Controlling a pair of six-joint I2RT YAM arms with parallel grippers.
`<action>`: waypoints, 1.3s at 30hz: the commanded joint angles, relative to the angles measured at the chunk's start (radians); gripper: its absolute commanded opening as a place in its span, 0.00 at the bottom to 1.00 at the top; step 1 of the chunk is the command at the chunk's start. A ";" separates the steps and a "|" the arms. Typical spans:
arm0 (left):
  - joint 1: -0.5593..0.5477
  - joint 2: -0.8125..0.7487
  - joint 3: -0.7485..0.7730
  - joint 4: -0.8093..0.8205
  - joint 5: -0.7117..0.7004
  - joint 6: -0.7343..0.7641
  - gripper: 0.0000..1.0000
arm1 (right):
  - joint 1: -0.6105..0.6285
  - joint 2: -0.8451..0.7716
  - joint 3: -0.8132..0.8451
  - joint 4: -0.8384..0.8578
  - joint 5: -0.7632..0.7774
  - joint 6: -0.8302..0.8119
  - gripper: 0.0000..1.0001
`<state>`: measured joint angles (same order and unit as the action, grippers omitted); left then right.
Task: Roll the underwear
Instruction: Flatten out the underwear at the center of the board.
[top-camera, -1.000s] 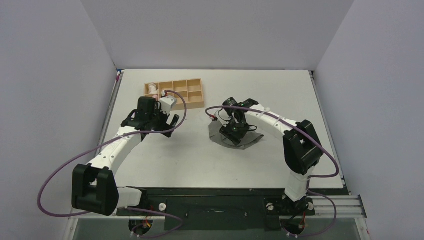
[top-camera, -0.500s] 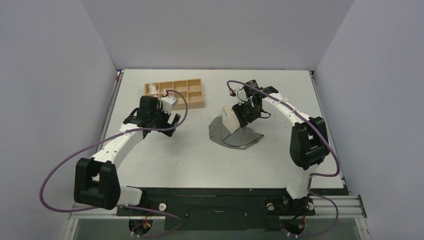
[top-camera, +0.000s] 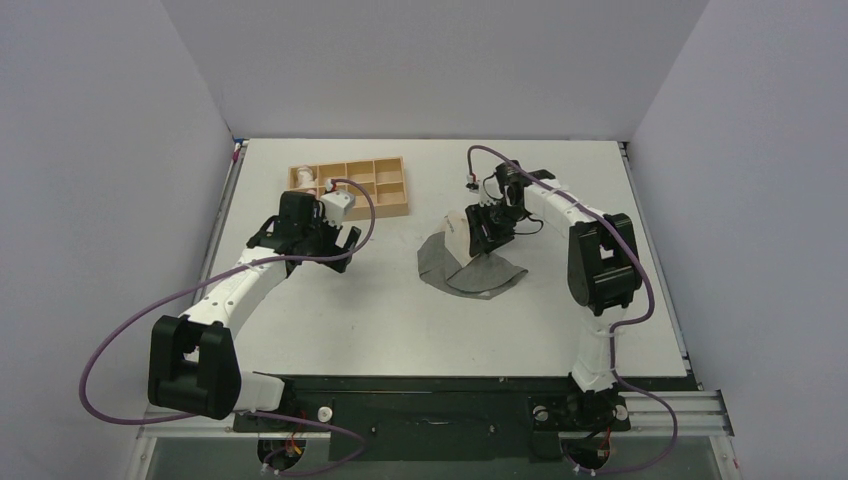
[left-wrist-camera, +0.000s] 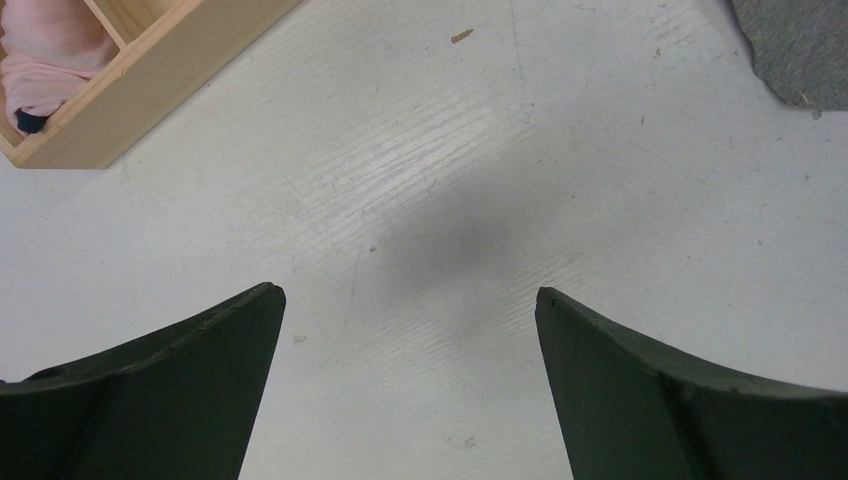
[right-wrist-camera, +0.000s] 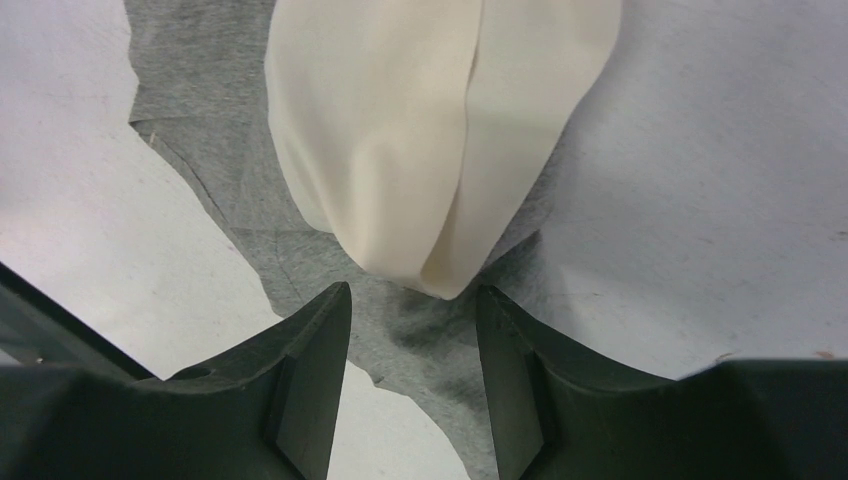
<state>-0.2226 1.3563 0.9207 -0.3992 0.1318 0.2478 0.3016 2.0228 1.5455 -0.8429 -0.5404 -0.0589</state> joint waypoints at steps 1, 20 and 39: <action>-0.002 0.000 0.031 0.048 0.014 -0.007 0.97 | -0.008 0.012 0.055 0.007 -0.085 0.022 0.45; -0.001 0.007 0.027 0.048 0.020 -0.007 0.97 | -0.025 0.036 0.115 0.008 -0.027 0.029 0.27; -0.001 0.011 0.030 0.048 0.021 -0.008 0.97 | -0.024 0.029 0.074 -0.019 -0.016 0.007 0.22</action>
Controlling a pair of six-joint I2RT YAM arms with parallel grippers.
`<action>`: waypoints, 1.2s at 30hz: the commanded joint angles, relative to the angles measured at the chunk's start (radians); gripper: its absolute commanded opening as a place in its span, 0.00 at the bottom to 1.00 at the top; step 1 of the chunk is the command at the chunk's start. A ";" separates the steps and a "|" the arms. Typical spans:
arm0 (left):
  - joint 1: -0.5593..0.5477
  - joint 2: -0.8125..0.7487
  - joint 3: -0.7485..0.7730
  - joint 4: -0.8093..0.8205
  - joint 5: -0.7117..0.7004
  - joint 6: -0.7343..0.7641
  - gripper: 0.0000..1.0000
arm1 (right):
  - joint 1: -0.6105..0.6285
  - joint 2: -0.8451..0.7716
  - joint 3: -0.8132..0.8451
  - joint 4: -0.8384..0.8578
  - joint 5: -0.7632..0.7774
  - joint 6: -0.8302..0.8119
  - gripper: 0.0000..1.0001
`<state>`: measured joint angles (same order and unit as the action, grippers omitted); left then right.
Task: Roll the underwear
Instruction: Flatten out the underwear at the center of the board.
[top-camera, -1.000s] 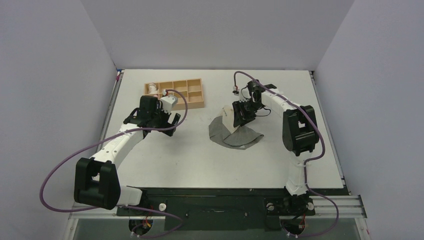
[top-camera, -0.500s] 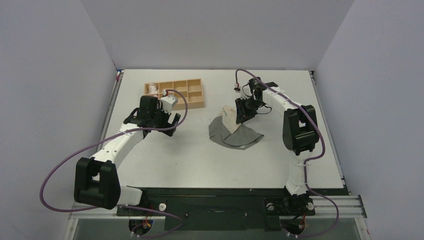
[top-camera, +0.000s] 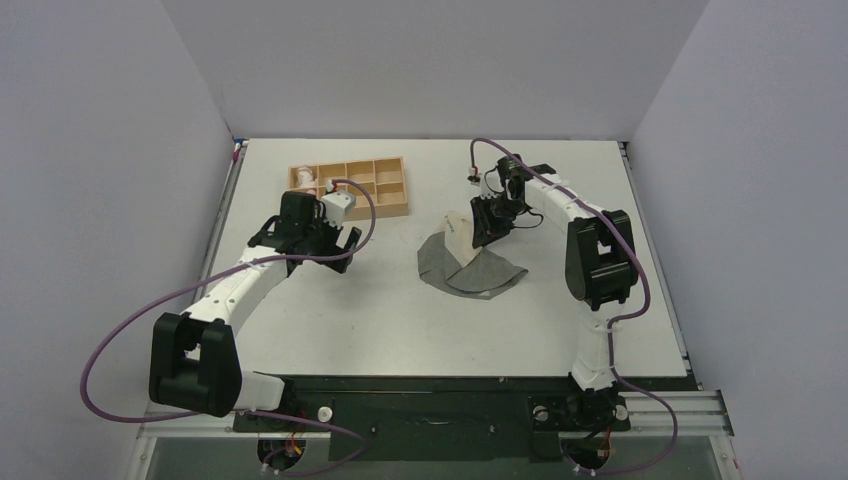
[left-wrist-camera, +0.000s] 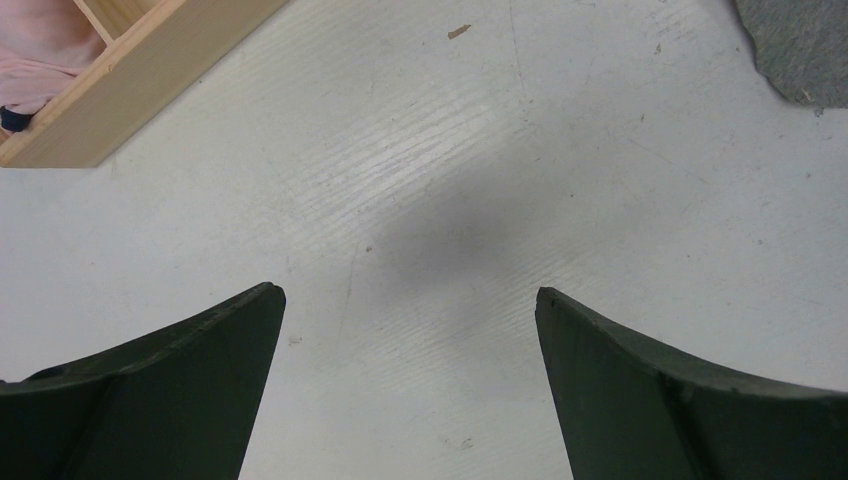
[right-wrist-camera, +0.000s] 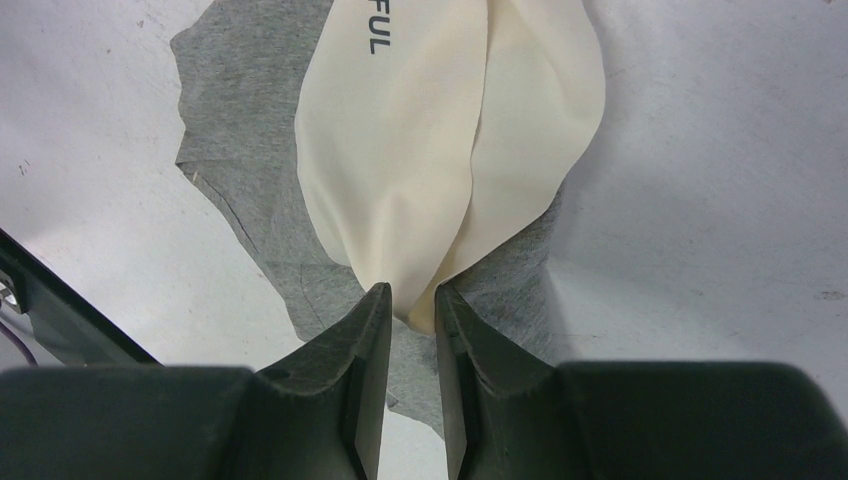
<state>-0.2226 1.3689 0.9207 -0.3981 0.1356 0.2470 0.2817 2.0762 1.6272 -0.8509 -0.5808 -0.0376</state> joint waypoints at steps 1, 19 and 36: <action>-0.002 -0.002 0.030 0.047 0.018 -0.006 0.97 | -0.004 -0.027 -0.010 -0.010 0.029 -0.015 0.23; -0.002 0.006 0.033 0.046 0.019 -0.006 0.97 | -0.004 -0.062 -0.012 -0.016 0.022 -0.012 0.05; -0.016 0.028 0.053 0.036 0.042 -0.002 0.97 | -0.006 -0.107 0.128 -0.092 0.051 -0.059 0.00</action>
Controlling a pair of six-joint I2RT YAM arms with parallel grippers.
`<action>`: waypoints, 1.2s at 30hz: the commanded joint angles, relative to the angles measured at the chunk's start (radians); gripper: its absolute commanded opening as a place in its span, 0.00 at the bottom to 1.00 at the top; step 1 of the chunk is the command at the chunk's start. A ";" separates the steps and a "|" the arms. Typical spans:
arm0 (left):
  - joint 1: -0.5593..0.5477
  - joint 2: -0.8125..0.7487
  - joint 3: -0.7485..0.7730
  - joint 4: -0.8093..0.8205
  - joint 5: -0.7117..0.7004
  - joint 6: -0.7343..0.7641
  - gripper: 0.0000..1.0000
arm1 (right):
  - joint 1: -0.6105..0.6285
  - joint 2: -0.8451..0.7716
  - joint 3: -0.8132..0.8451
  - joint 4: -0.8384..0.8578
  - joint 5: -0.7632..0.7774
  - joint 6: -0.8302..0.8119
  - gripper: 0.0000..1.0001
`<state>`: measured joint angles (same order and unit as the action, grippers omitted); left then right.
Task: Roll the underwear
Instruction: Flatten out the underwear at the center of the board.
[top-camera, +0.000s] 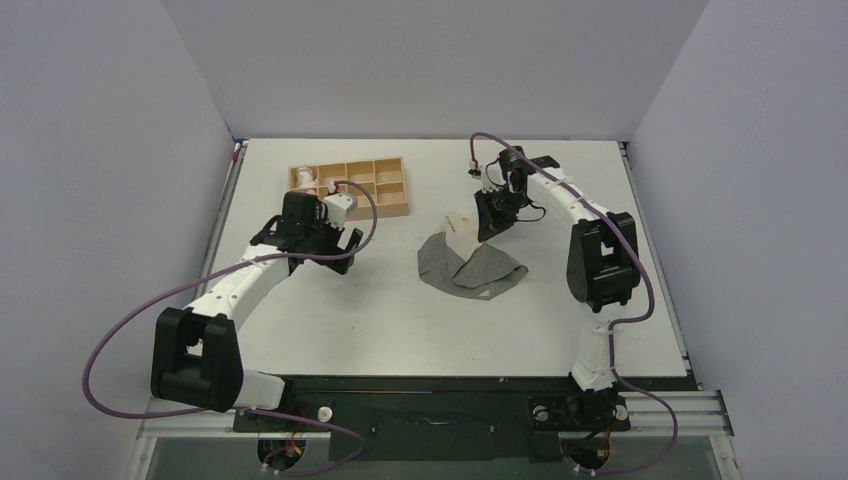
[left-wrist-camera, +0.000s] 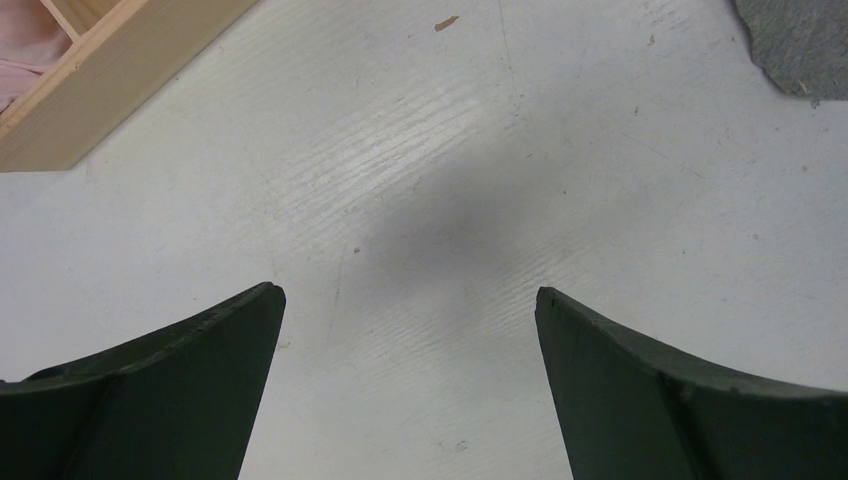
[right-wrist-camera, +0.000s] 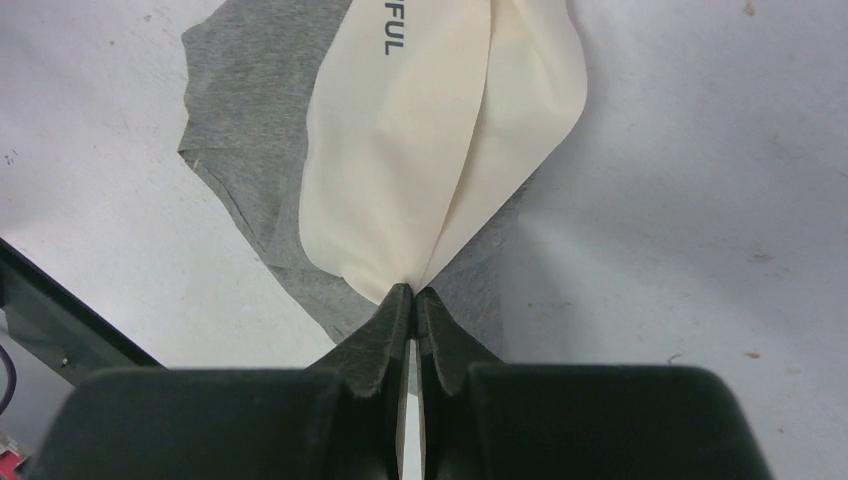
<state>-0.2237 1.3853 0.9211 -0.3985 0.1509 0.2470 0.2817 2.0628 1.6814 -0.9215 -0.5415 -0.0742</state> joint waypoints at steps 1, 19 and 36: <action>-0.018 0.018 0.059 0.035 0.031 0.000 0.97 | -0.006 -0.096 0.083 -0.030 0.012 -0.023 0.00; -0.433 0.337 0.245 0.321 0.067 -0.447 0.97 | -0.063 -0.082 0.155 -0.021 -0.041 0.060 0.00; -0.667 0.676 0.663 0.032 -0.107 -0.756 0.99 | -0.113 0.006 0.165 -0.019 -0.147 0.059 0.00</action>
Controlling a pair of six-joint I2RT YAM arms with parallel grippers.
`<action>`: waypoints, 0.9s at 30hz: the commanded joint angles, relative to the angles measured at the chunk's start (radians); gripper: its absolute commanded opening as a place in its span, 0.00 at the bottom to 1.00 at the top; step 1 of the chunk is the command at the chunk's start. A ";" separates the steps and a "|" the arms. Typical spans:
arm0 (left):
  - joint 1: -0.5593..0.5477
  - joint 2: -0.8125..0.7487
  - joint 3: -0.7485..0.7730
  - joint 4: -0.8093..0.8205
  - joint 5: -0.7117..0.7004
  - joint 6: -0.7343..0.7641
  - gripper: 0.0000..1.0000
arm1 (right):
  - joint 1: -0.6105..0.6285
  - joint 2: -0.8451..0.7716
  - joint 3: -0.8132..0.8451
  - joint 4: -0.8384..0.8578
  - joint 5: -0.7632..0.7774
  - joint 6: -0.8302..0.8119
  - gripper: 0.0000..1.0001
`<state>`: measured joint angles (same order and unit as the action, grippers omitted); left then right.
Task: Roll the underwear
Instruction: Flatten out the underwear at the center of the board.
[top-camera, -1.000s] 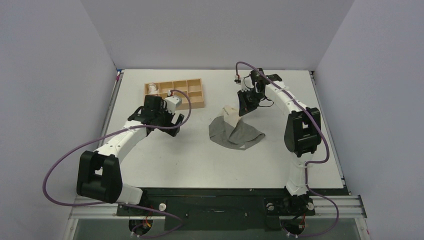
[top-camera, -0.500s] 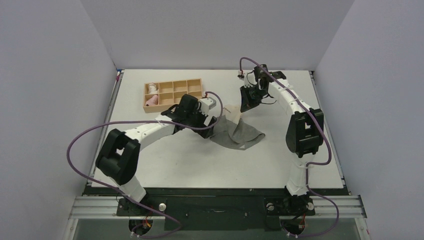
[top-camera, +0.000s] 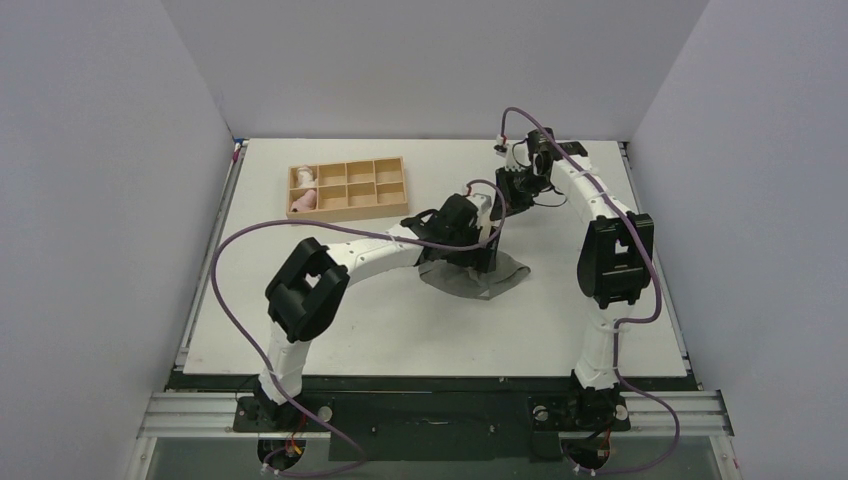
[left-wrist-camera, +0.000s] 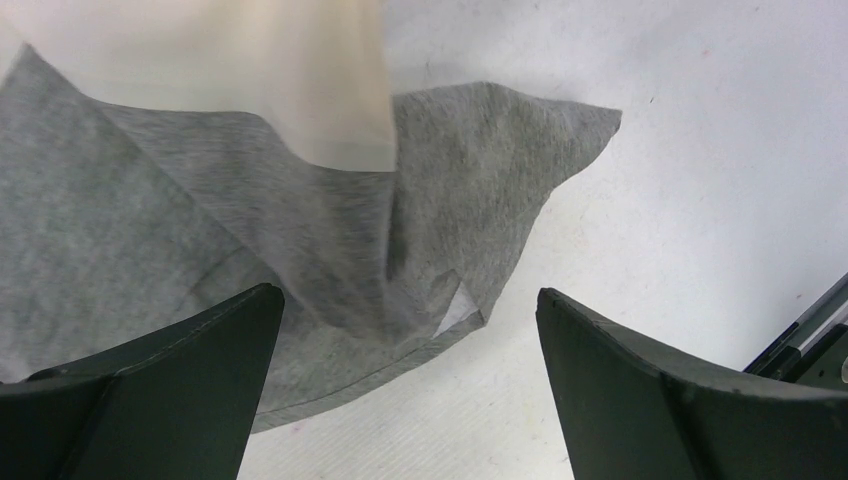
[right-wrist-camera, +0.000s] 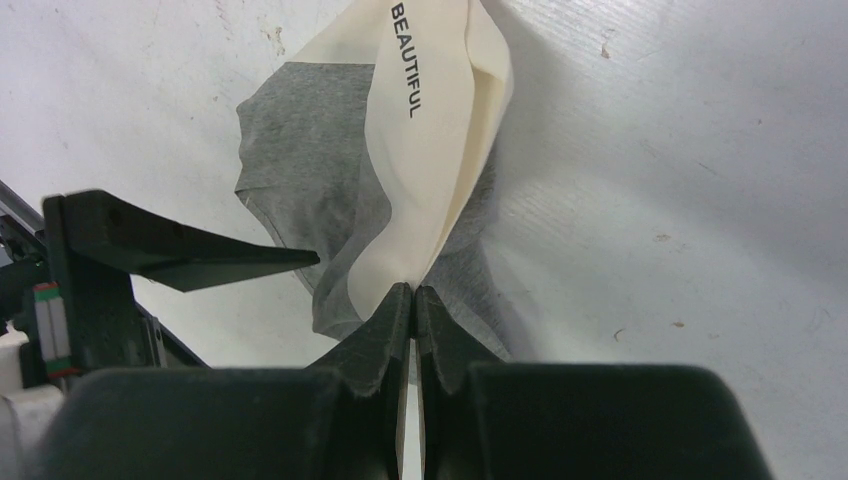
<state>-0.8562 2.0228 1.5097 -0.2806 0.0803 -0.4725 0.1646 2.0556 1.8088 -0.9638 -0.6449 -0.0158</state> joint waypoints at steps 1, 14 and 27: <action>-0.045 0.050 0.080 -0.094 -0.053 -0.037 1.00 | 0.004 0.017 0.038 0.023 -0.049 0.001 0.00; -0.061 0.070 0.051 -0.096 -0.112 -0.033 0.76 | 0.003 0.022 0.020 0.022 -0.067 -0.014 0.00; -0.060 0.019 0.004 -0.060 -0.163 0.031 0.63 | 0.003 0.029 -0.003 0.022 -0.088 -0.028 0.00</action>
<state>-0.9150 2.0926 1.5303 -0.3706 -0.0536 -0.4706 0.1650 2.0762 1.8080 -0.9604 -0.6998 -0.0269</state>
